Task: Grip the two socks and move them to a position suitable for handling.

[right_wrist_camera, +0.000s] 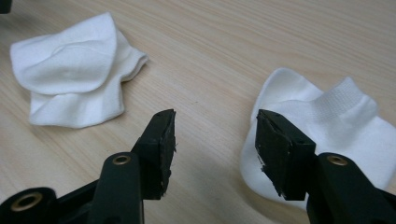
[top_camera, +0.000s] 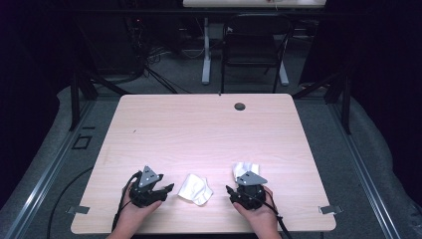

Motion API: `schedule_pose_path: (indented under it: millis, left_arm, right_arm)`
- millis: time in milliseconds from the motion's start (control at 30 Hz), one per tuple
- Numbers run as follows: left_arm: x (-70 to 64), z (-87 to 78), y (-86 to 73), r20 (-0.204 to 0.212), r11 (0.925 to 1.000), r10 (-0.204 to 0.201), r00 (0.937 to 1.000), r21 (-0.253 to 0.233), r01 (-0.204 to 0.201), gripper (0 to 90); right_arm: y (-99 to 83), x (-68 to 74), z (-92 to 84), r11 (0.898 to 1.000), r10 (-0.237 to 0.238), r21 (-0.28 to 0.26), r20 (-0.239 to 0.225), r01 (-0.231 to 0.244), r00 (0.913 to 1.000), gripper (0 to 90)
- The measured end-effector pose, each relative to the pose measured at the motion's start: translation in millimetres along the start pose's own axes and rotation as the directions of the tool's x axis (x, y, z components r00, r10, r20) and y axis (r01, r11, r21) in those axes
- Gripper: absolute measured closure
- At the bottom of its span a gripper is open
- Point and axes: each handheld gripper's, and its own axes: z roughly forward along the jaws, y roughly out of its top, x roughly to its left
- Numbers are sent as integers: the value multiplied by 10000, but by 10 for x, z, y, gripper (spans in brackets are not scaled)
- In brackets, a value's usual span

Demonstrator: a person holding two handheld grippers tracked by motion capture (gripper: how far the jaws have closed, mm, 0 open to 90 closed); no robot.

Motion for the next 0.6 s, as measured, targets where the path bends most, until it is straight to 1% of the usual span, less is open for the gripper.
schedule_pose_path:
  millis: [33,100,167,233,300,333,367,400,433,467,567,600]
  left_arm:
    - [1,4,-3,65,9999,-120,9999,4,120,452]
    - [-4,9,-4,29,10000,-79,10000,9,79,452]
    - [-20,11,-9,-5,9998,-185,9998,-4,185,466]
    - [-42,6,-9,50,9992,-400,9992,-81,400,494]
    - [-52,6,-3,25,9994,-324,9995,-132,325,509]
    - [-75,4,9,32,9993,-247,9997,-292,247,522]
    - [-75,4,9,32,9993,-247,9997,-292,247,536]
    - [-99,5,26,102,9985,-126,9999,-525,131,558]
    - [-99,5,26,102,9985,-126,9999,-525,131,575]
    - [-125,9,47,109,9984,-5,9999,-563,11,581]
    - [-157,24,73,187,9983,17,9998,-587,-6,597]
    - [-177,32,88,257,9983,-43,9997,-581,58,597]
  right_arm:
    - [4,2,-2,10000,40,34,-48,-40,10000,485]
    - [9,5,-6,10000,77,32,-110,-77,9999,490]
    - [12,24,-12,9997,203,-132,-149,-205,9997,493]
    - [9,28,-16,9996,294,-22,-173,-294,9994,494]
    - [6,32,-15,9995,309,-19,-172,-310,9994,508]
    - [3,34,-9,9992,381,-99,-251,-384,9990,518]
    - [6,33,-14,9992,382,-73,-245,-384,9990,525]
    - [8,37,-10,9988,459,-182,-321,-465,9984,531]
    - [8,37,-10,9988,459,-182,-321,-465,9984,531]
    - [15,45,-9,9986,468,-211,-382,-476,9982,536]
    - [17,57,-1,9987,455,-200,-413,-464,9981,538]
    - [18,72,11,9987,457,-204,-423,-466,9981,543]
